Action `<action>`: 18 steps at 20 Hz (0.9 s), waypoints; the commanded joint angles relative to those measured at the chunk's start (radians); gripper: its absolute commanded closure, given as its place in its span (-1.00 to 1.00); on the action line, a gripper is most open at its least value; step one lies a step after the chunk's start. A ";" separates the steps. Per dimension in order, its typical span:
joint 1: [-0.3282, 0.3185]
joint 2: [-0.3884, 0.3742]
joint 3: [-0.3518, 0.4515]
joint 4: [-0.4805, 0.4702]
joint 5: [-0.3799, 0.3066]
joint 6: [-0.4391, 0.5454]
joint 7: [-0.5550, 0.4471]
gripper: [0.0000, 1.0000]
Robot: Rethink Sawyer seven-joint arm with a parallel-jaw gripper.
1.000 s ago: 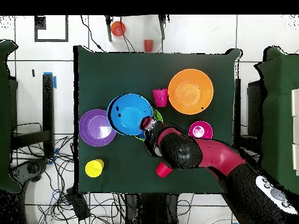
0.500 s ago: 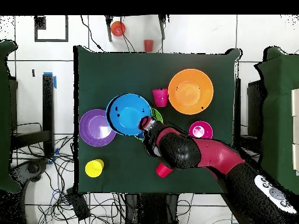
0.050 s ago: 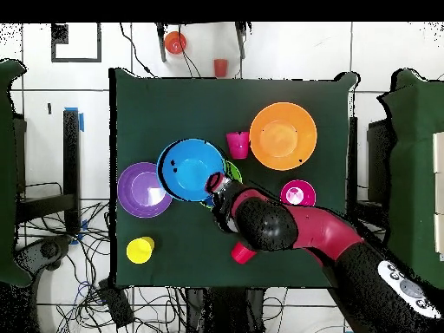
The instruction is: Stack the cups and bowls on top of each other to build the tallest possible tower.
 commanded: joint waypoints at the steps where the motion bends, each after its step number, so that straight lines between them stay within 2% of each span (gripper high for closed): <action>1: 0.051 0.000 -0.018 -0.060 -0.063 0.082 -0.045 1.00; 6: 0.034 -0.002 -0.004 -0.102 -0.050 0.134 -0.077 1.00; 14: 0.004 -0.001 0.033 -0.125 -0.039 0.165 -0.097 1.00; 18: 0.010 -0.018 0.021 -0.145 -0.042 0.193 -0.101 1.00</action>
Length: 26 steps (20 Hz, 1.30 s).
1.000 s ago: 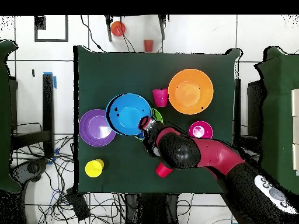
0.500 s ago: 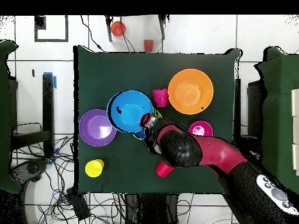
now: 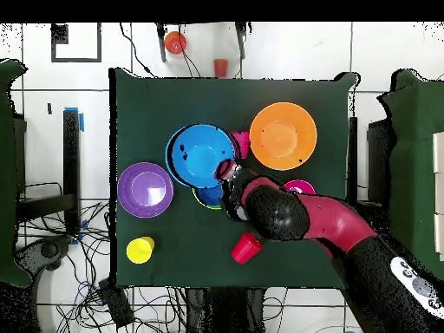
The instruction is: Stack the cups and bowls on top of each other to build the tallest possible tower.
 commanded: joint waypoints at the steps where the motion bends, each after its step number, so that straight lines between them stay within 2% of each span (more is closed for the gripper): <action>1: 0.024 -0.015 0.015 -0.075 -0.040 0.160 -0.097 1.00; 6: 0.027 -0.007 0.002 -0.112 -0.045 0.188 -0.095 1.00; 15: 0.037 0.006 -0.003 -0.129 -0.060 0.180 -0.085 1.00; 23: 0.079 -0.004 -0.010 -0.151 -0.069 0.193 -0.083 1.00; 25: 0.095 0.007 -0.029 -0.187 -0.065 0.208 -0.079 1.00; 26: 0.119 0.034 -0.051 -0.244 -0.068 0.229 -0.084 1.00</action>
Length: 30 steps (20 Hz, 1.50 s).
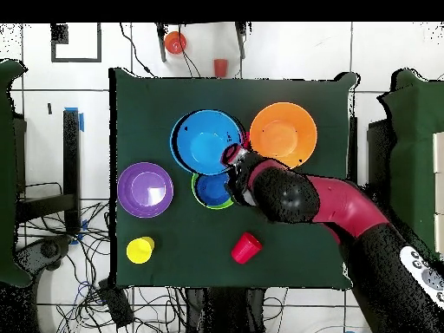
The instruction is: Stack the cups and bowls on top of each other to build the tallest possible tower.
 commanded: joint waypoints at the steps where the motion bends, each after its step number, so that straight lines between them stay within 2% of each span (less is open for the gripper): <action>1: 0.104 0.051 -0.056 -0.159 -0.068 0.136 -0.089 1.00; 10: 0.136 0.138 -0.109 -0.275 -0.129 0.132 -0.112 1.00; 13: 0.129 0.145 -0.113 -0.276 -0.140 0.127 -0.105 1.00; 18: 0.086 0.115 -0.067 -0.209 -0.130 0.141 -0.104 1.00; 30: 0.066 0.121 -0.011 -0.198 -0.106 0.168 -0.117 1.00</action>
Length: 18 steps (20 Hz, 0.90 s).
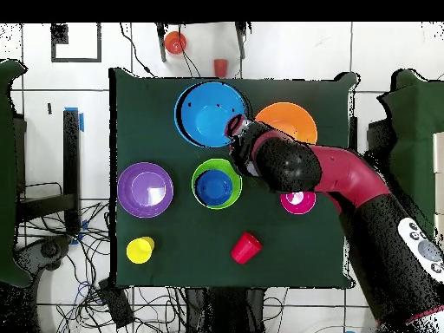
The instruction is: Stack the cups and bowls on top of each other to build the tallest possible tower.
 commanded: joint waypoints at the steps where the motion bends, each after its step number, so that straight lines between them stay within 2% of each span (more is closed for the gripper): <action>1: 0.015 0.038 0.009 -0.002 -0.029 0.119 -0.111 1.00; 7: 0.028 0.050 0.004 -0.017 -0.033 0.112 -0.105 1.00; 10: 0.034 0.062 -0.013 -0.012 -0.054 0.062 -0.087 1.00; 15: 0.044 0.060 -0.019 -0.008 -0.067 0.048 -0.082 1.00; 18: 0.086 0.051 -0.065 -0.022 -0.073 0.082 -0.060 1.00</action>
